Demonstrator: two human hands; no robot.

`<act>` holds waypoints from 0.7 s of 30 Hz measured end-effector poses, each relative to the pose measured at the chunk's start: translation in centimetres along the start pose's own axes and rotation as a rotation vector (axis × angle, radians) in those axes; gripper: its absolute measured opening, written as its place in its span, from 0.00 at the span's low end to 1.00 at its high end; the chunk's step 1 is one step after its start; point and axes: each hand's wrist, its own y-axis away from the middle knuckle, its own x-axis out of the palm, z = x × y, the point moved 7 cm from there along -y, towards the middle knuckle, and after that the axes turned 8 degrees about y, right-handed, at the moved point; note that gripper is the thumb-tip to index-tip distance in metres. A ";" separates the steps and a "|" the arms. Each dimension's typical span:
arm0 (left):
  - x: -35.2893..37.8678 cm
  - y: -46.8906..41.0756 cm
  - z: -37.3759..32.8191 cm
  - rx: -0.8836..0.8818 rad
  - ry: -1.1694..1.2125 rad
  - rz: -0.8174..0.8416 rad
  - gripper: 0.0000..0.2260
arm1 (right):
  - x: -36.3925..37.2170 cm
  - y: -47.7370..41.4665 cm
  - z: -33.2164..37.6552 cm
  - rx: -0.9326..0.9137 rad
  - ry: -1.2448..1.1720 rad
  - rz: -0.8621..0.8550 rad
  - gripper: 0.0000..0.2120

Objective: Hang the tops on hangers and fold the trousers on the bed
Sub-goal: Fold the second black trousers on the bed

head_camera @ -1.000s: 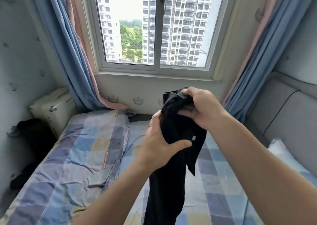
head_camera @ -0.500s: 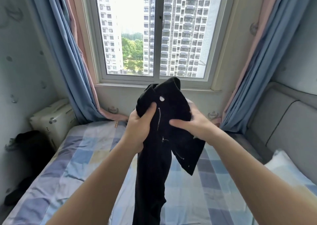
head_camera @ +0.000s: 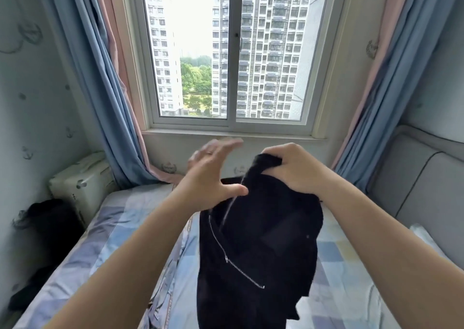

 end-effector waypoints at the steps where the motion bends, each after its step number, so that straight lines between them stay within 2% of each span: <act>1: 1.1 -0.4 0.1 -0.035 -0.003 0.128 0.34 | 0.1 0.0 0.6 -0.028 0.054 0.016 0.06; 3: 2.9 -0.5 0.6 -0.140 0.108 0.278 0.23 | -0.1 0.1 1.0 -0.050 0.113 0.028 0.09; 4: 3.4 -0.5 0.7 -0.152 0.158 0.288 0.22 | -0.3 0.3 0.8 -0.047 0.127 0.028 0.10; 5: 3.7 -0.4 0.6 -0.133 0.170 0.274 0.24 | -0.5 0.5 0.5 -0.039 0.135 0.035 0.11; 8: 4.0 -0.5 0.2 -0.012 0.075 0.225 0.40 | -0.6 1.4 -0.1 -0.033 0.136 0.111 0.15; 9: 4.2 -0.5 -0.3 0.010 0.061 0.242 0.39 | -0.5 1.6 -0.1 -0.037 0.141 0.137 0.15; 12: 5.9 -0.7 -0.6 -0.022 0.270 0.385 0.18 | -1.0 1.8 0.0 -0.046 0.175 0.139 0.17; 14: 6.0 -0.9 -0.6 -0.054 0.344 0.342 0.08 | -1.6 1.7 -0.3 -0.055 0.215 0.103 0.18; 16: 5.4 -1.3 -0.4 -0.046 0.261 0.236 0.09 | -2.3 1.5 -1.1 -0.054 0.258 0.069 0.17; 19: 4.3 -2.0 -0.2 -0.031 -0.086 0.105 0.17 | -3.1 1.2 -3.3 0.005 0.324 0.022 0.11; 21: 3.6 -2.5 0.3 -0.034 -0.286 0.036 0.16 | -3.5 1.1 -5.2 0.075 0.362 -0.016 0.10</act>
